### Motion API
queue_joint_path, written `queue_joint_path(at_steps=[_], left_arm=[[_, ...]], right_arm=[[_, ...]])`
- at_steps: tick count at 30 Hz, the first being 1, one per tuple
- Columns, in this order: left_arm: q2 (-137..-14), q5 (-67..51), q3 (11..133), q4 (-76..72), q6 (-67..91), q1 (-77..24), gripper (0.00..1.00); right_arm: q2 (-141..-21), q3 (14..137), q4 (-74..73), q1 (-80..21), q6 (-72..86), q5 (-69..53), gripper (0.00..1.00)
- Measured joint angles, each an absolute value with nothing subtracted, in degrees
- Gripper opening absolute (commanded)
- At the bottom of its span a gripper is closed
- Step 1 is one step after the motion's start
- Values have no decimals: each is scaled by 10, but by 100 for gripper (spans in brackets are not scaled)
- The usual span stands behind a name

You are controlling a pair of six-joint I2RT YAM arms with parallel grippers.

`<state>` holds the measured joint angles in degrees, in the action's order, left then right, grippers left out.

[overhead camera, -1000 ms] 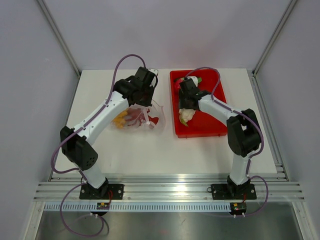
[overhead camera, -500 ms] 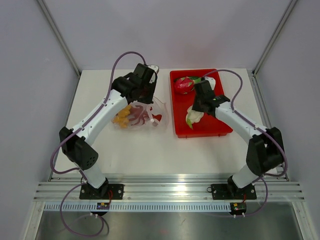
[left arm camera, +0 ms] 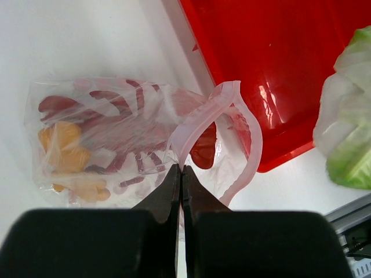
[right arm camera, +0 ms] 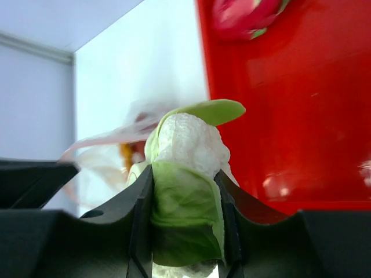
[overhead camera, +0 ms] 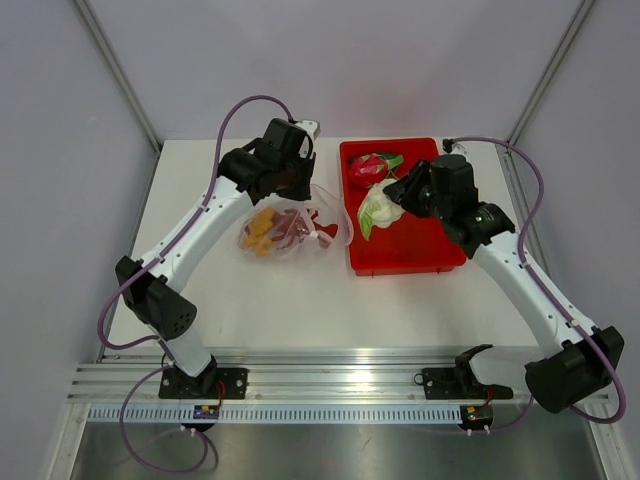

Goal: Place the food in the zip-top bag and seal the zipper
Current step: Pick up the fake vegetable from the bin, then place the fake vegetable in the zipper food storage bag.

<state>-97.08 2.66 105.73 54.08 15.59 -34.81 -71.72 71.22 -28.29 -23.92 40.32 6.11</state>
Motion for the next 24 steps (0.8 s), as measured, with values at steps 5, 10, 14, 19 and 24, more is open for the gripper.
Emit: queue_joint_path(at_steps=[5,10,14,19,24], left_arm=[[-971,19,1056,538,161,-348,0],[-971,8,1054,533,162,-348,0],[-971,1,1053,528,164,-348,0],[-971,-8,1040,520,164,-348,0],[-970,-11,1035,519,163,-348,0]], right_arm=[[-705,652,-204,-239,503,-43,2],[-738,629,-161,-240,583,-121,0],[-760,622,-119,-240,634,-168,1],[-787,617,-77,-240,688,-203,0],[-832,590,3,-240,757,-238,0]])
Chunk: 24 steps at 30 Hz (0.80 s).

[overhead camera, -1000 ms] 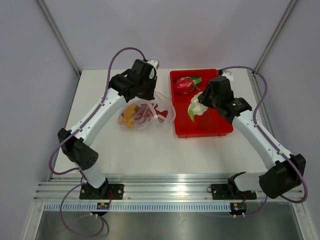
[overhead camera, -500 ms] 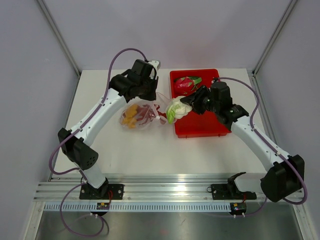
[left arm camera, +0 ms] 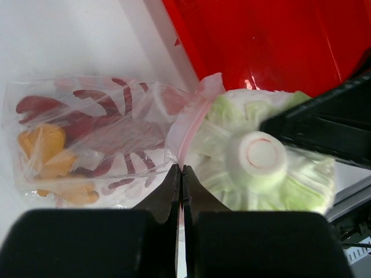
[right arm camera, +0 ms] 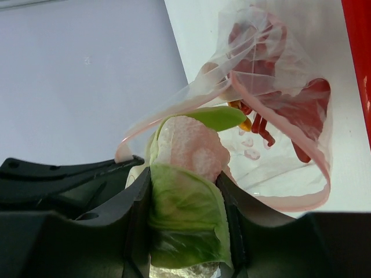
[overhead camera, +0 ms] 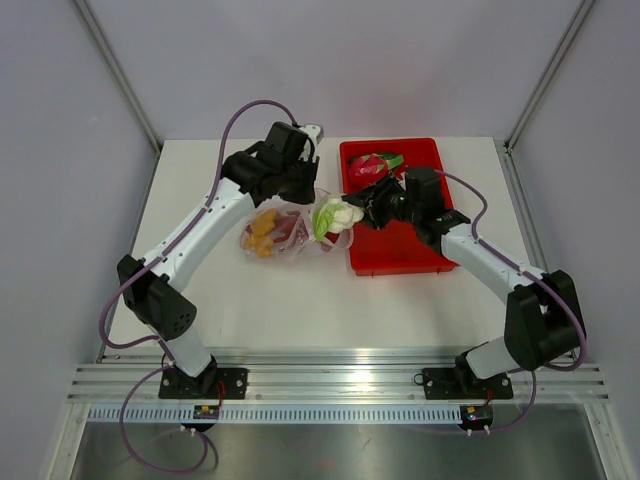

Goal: Place the food in the zip-top bag and seal the zipper
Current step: Place the fake vegetable in the zipper food storage bag.

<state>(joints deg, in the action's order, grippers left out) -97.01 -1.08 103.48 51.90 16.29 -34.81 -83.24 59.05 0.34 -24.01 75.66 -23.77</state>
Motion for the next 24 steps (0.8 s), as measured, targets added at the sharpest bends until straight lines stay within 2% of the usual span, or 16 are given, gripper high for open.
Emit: queue_joint_path(at_steps=[10,17,24], left_arm=[[-967,-11,1016,516,163,-345,0],[-958,-16,1015,514,163,-345,0],[-955,-32,1015,514,163,-345,0]], right_arm=[[-864,582,32,-244,802,-233,0],[-847,594,-48,-260,767,-145,0],[-877,600,-58,-272,762,-109,0]])
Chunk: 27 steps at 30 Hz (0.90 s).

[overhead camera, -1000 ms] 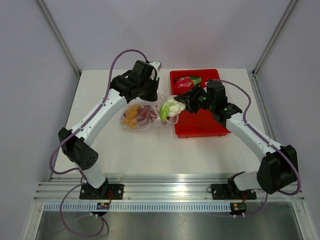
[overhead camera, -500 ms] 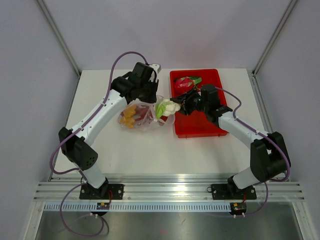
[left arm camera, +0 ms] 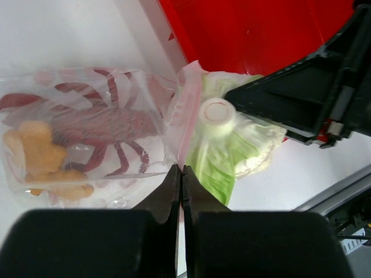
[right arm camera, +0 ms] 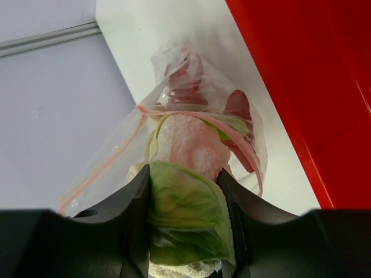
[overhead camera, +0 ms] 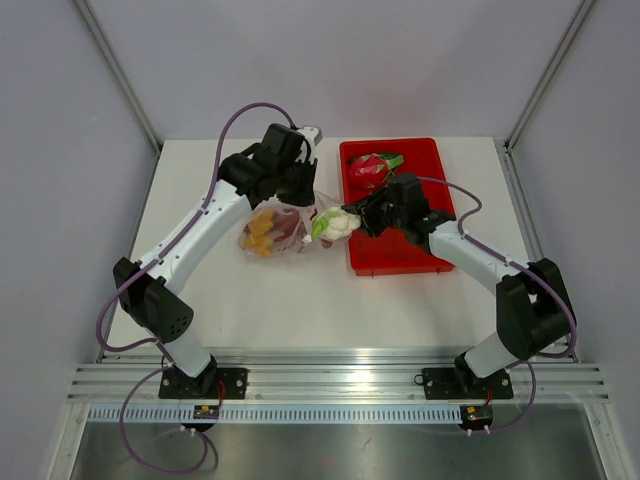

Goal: Place the food in the zip-top bag and seal the zipper
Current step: Place the fake vegetable in the zipper food storage bag.

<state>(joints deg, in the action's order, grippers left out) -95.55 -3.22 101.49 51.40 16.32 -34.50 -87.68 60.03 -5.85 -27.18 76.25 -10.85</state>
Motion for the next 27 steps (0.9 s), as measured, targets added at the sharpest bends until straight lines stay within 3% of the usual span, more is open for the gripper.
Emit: queue_joint_path(at_steps=[12,27], left_arm=[[-955,-57,1007,509,163,-345,0],[-950,-75,1007,512,139,-345,0]], right_arm=[[-935,724,-112,-331,737,-32,0],[-938,735,-138,-324,722,9,0]])
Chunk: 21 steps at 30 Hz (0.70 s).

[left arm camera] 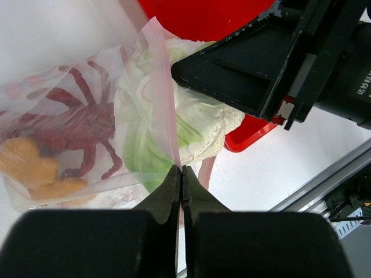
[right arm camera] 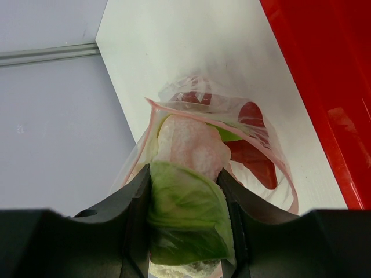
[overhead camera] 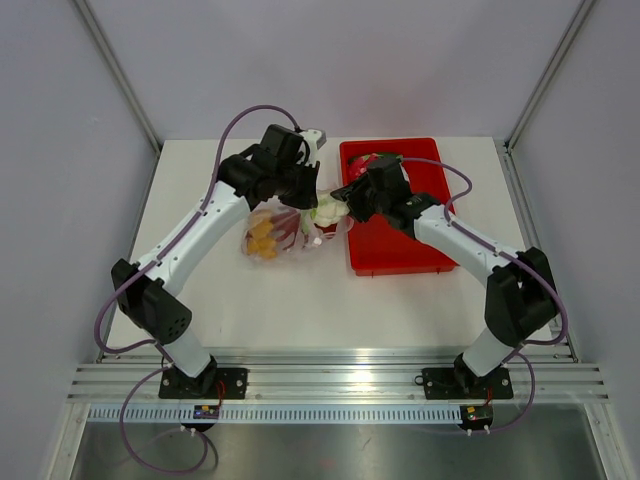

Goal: Place the food in the zip-top bag and seal the zipper
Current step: Place the fake vegetable in the zipper food storage bag.

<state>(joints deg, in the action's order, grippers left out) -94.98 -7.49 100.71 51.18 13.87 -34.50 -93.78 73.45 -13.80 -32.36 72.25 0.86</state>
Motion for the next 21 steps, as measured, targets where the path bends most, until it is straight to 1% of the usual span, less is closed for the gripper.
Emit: queue_joint_path(at_steps=[8,13,14,15,16,18,20,21], left_arm=[[-944,-85,1002,510,135,-345,0],[-945,-93,1002,511,143,-345,0],[-945,-95,1002,511,146,-345,0],[-945,-98,1002,511,148,-345,0],[-945,-101,1003,512,149,-345,0],[-945,-102,1006,513,151,-345,0],[-945,-103,1007,514,153,-345,0],[-945,-104,1007,514,153,-344,0]], right_arm=[[-960,740,-136,-329,709,6,0],[-985,767,-141,-365,694,18,0],[-989,772,-141,-373,692,20,4],[-994,776,-141,-379,691,20,10],[-997,777,-140,-385,689,20,24],[-1003,780,-145,-391,680,18,43],[-1010,790,-150,-394,663,8,48],[-1012,794,-150,-395,653,4,53]])
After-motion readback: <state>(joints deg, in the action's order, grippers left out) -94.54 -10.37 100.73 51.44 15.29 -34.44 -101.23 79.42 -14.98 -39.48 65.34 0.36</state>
